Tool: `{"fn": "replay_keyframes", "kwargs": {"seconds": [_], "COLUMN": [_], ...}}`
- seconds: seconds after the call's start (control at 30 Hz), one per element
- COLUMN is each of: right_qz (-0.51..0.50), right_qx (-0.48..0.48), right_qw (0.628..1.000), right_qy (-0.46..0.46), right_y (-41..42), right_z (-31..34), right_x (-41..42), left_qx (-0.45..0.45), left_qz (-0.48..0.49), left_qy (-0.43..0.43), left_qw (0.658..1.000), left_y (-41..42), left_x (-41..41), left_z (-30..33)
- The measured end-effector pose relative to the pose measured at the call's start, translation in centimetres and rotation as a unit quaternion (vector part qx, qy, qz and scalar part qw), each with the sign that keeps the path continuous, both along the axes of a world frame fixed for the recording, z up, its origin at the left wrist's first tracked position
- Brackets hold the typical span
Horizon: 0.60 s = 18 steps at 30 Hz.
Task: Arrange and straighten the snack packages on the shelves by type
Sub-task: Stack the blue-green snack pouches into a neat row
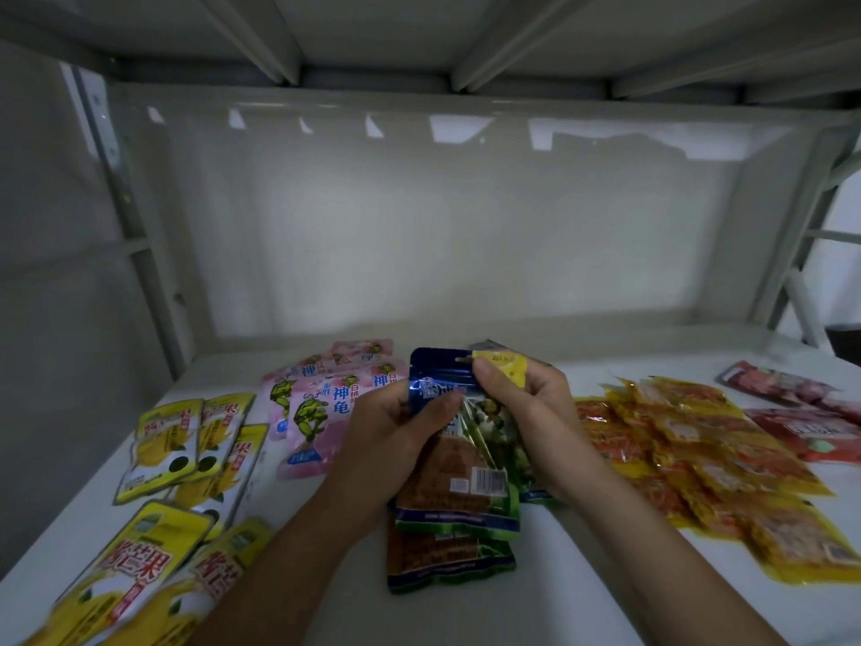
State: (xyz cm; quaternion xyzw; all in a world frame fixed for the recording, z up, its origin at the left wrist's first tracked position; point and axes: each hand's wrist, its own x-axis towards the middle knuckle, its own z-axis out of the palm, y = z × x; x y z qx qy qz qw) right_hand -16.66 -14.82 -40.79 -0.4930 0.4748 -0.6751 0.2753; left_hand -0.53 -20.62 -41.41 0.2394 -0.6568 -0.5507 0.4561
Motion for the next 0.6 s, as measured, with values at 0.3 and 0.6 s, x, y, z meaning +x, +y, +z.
{"fn": "replay_keyframes", "kwargs": {"seconds": [0.3, 0.6], "right_qz": [-0.033, -0.017], "right_qx": [0.037, 0.084], "right_qw": [0.998, 0.995], "right_qy": [-0.033, -0.051], "right_y": [-0.8, -0.4], "right_z": [-0.1, 0.2], "right_x": [-0.3, -1.0], "left_qx": [-0.028, -0.024], "left_qz": [-0.021, 0.017], "left_qy": [-0.015, -0.049], "left_qw": [0.999, 0.998], "left_y": [0.3, -1.0], "left_x": [-0.4, 0.1], "left_z": [0.0, -0.3]}}
